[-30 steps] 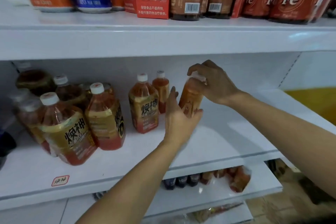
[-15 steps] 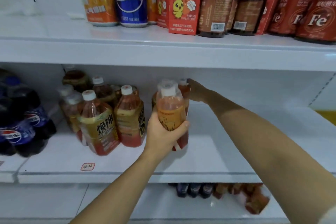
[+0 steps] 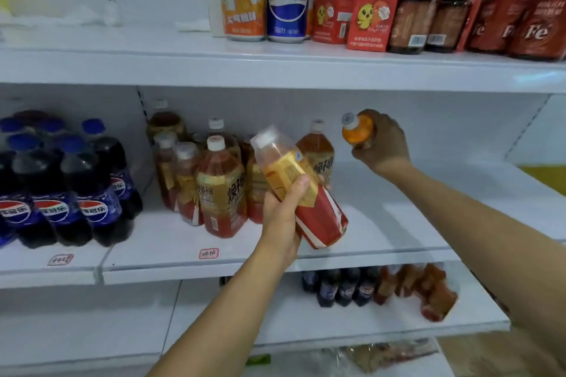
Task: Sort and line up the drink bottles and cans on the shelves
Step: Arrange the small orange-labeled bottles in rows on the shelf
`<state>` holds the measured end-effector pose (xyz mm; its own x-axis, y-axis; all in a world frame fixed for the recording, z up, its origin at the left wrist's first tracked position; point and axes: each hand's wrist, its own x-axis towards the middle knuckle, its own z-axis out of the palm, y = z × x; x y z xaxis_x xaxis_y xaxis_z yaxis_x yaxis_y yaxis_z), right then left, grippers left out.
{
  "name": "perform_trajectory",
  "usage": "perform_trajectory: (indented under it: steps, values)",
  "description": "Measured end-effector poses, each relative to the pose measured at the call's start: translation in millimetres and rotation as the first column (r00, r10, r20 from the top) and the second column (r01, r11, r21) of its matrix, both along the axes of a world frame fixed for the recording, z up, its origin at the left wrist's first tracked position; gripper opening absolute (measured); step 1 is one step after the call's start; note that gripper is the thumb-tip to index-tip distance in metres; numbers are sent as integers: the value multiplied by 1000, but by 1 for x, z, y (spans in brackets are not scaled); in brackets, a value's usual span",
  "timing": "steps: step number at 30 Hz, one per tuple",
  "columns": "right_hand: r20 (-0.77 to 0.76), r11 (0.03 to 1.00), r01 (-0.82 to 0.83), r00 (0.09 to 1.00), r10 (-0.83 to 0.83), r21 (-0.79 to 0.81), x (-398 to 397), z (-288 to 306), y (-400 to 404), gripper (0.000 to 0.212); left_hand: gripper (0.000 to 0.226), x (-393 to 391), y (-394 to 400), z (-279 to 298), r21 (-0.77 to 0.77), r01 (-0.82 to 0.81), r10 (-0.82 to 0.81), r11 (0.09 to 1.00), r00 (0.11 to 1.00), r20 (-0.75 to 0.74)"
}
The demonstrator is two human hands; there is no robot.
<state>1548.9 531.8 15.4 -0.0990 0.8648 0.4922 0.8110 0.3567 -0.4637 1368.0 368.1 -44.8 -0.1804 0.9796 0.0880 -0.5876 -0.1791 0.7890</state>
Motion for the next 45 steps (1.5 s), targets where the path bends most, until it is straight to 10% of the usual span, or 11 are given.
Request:
perform_trajectory:
  steps: [3,10,22,32,40,45]
  values:
    - [58,991,-49,997,42,127,-16,23,-53,67,97,-31,-42,7,41,113,-117,993,989,95]
    - [301,957,-258,931,208,136,-171,29,-165,89,68,-168,-156,34,286,170,-223,943,961,164]
    - [400,639,-759,628,667,126,-581,11,-306,91,68,-464,-380,59,284,-406,389,868,914,118]
    - [95,417,-908,420,903,49,-862,7,-358,85,81,-686,-447,42,242,-665,677,706,735,44]
    - [-338,349,-936,342,877,-41,-1025,-18,-385,79,65,-846,-446,38,133,-782,793,609,600,-104]
    - [-530,398,-914,374,761,-74,-1099,-16,-392,75,99,-935,-435,27,7,-831,827,556,552,-111]
